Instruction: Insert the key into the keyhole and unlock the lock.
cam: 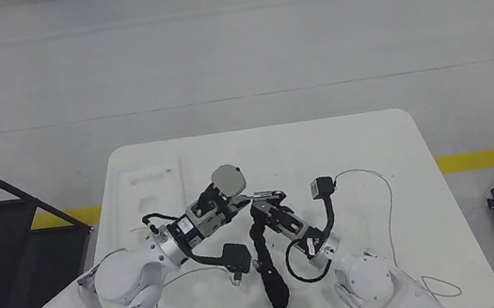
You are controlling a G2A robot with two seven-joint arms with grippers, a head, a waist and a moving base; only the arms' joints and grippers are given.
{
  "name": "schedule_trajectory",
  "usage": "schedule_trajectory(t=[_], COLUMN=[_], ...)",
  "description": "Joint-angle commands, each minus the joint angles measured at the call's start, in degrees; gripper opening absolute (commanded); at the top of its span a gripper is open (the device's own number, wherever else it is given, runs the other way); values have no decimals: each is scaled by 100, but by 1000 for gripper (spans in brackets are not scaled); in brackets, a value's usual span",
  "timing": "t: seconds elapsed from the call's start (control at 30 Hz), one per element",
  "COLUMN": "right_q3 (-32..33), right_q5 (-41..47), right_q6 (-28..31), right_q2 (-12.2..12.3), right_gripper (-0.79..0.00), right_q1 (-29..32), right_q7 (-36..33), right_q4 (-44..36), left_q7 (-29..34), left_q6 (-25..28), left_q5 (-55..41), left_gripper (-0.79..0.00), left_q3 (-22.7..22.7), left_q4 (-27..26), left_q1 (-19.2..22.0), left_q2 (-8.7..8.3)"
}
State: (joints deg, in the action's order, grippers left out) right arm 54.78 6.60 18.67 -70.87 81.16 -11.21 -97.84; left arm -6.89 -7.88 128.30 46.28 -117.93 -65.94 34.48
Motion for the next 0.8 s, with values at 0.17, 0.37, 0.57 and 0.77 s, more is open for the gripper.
schedule_trajectory(t=[0.17, 0.37, 0.57, 0.77], right_q3=[0, 0, 79, 376], right_q5=[0, 0, -26, -198], right_q6=[0, 0, 18, 221], right_q2=[0, 0, -8, -9], right_gripper=[-785, -785, -785, -785], right_q1=[0, 0, -7, -75], right_q7=[0, 0, 127, 362], right_q4=[0, 0, -86, -186], left_q7=[-2, -35, -54, -462], left_q6=[89, 106, 263, 1376], left_q5=[-293, -500, -994, -2145], left_gripper=[0, 0, 0, 0], left_q3=[394, 753, 1241, 1860], left_q4=[7, 11, -2, 52], left_q1=[-229, -465, -753, -994], left_q2=[0, -7, -39, -121])
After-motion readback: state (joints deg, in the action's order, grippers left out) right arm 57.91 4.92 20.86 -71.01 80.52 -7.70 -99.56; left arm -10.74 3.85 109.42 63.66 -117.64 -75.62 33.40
